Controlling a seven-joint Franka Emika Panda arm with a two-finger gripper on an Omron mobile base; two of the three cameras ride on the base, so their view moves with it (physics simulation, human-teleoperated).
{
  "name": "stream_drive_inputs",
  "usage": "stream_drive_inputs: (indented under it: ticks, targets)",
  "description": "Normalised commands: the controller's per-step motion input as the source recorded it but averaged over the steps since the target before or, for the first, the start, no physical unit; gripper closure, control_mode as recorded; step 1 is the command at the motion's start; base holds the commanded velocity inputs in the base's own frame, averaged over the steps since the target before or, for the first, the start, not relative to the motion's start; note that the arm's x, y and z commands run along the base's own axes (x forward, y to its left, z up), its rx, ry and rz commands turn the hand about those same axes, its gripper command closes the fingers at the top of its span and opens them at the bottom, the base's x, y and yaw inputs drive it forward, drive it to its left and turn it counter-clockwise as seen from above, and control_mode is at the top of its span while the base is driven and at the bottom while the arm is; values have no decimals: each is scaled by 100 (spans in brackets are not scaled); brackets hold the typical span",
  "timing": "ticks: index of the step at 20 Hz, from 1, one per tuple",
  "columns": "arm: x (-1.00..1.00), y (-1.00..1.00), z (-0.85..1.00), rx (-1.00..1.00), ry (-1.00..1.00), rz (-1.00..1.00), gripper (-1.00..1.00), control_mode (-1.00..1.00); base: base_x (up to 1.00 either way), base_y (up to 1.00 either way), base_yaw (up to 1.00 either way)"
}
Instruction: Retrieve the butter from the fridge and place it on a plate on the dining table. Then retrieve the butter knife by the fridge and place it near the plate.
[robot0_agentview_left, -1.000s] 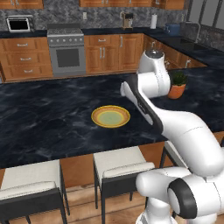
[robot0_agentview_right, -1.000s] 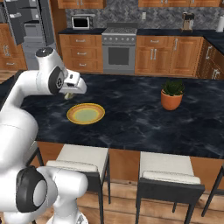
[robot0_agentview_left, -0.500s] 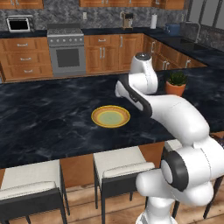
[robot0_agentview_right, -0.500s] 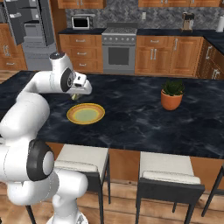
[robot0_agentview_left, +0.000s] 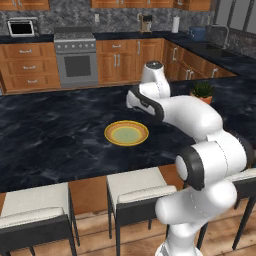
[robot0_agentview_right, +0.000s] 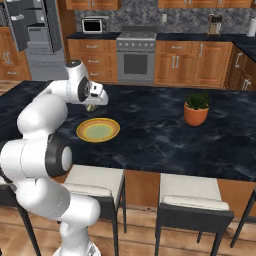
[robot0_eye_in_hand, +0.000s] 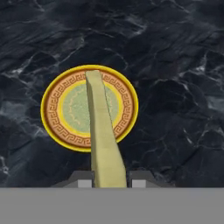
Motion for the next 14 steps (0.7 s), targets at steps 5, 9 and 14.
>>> stream_drive_inputs:
  ticks: [5,9,14]
  targets:
    - [23,12,-36,1,0,0,100,-100,0,0,0]
    - [14,6,-40,3,-6,0,100,-100,0,0,0]
    - [13,18,-26,2,-8,0,100,-100,0,0,0]
